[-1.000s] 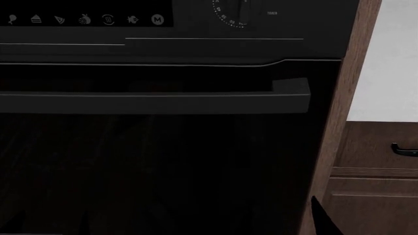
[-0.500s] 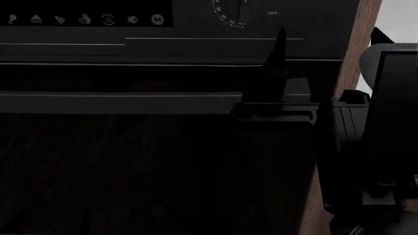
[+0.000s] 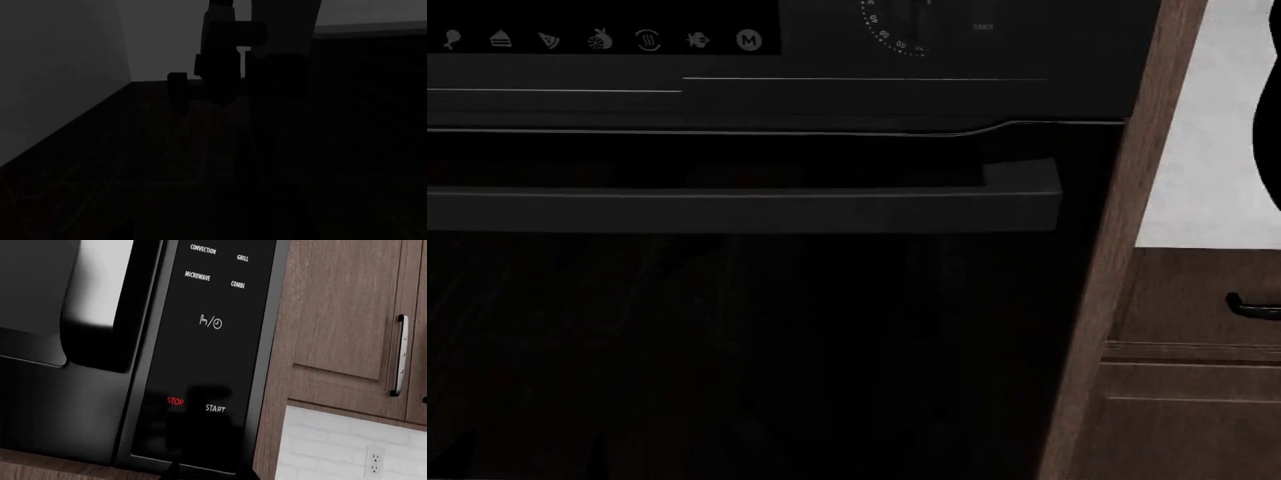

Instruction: Press the start button on the microwave

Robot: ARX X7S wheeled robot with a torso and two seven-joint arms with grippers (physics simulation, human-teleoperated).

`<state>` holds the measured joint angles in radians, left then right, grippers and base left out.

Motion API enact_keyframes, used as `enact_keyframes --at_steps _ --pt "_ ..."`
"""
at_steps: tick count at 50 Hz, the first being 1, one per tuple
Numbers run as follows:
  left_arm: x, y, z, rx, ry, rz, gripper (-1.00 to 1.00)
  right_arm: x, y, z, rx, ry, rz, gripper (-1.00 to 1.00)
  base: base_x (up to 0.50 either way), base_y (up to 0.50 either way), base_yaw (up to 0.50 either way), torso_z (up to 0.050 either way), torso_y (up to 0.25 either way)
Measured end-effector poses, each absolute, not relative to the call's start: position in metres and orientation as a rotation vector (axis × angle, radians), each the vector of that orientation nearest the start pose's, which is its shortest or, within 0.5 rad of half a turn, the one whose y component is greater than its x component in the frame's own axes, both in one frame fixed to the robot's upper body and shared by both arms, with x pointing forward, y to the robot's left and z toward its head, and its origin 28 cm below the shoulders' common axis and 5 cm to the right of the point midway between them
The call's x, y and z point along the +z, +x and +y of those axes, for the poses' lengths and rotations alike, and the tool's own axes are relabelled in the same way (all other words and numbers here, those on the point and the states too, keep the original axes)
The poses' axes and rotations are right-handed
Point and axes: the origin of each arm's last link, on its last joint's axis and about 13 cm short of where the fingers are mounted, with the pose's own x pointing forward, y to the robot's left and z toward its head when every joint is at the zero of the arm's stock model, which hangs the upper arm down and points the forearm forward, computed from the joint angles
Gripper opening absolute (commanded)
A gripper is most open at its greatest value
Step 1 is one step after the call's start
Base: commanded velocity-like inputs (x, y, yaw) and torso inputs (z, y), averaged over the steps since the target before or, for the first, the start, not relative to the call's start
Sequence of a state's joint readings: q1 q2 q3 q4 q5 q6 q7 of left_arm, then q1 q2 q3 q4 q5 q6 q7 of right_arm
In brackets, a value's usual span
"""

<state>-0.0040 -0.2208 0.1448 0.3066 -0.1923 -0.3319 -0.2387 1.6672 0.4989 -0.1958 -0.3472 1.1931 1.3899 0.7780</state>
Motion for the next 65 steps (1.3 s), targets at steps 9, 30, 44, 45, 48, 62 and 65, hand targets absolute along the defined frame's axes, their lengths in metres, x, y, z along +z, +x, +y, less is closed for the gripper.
enact_keyframes --at_steps 9,30,44,45,48,62,65 --pt "0.055 0.204 0.218 0.039 0.044 0.050 1.00 0.459 0.235 -0.129 -0.010 -0.192 -0.342 -1.00 0.00 0.00 0.00 0.000 0.000" --pt "0.052 0.202 0.221 0.052 0.036 0.053 1.00 0.506 0.246 -0.135 -0.017 -0.151 -0.283 -1.00 0.00 0.00 0.00 0.000 0.000" --pt "0.052 0.200 0.222 0.056 0.037 0.053 1.00 0.501 0.249 -0.138 -0.030 -0.147 -0.218 -1.00 0.00 0.00 0.00 0.000 0.000" --pt "0.052 0.200 0.222 0.056 0.037 0.053 1.00 0.500 0.249 -0.139 -0.030 -0.147 -0.213 -1.00 0.00 0.00 0.00 0.000 0.000" --pt "0.052 0.199 0.222 0.057 0.037 0.054 1.00 0.497 0.250 -0.139 -0.029 -0.147 -0.198 -1.00 0.00 0.00 0.00 0.000 0.000" --pt "0.053 0.197 0.222 0.060 0.041 0.052 1.00 0.475 0.256 -0.143 -0.009 -0.130 -0.219 -1.00 0.00 0.00 0.00 0.000 0.000" --pt "0.053 0.197 0.222 0.060 0.042 0.051 1.00 0.469 0.257 -0.144 -0.004 -0.131 -0.236 -1.00 0.00 0.00 0.00 0.000 0.000"
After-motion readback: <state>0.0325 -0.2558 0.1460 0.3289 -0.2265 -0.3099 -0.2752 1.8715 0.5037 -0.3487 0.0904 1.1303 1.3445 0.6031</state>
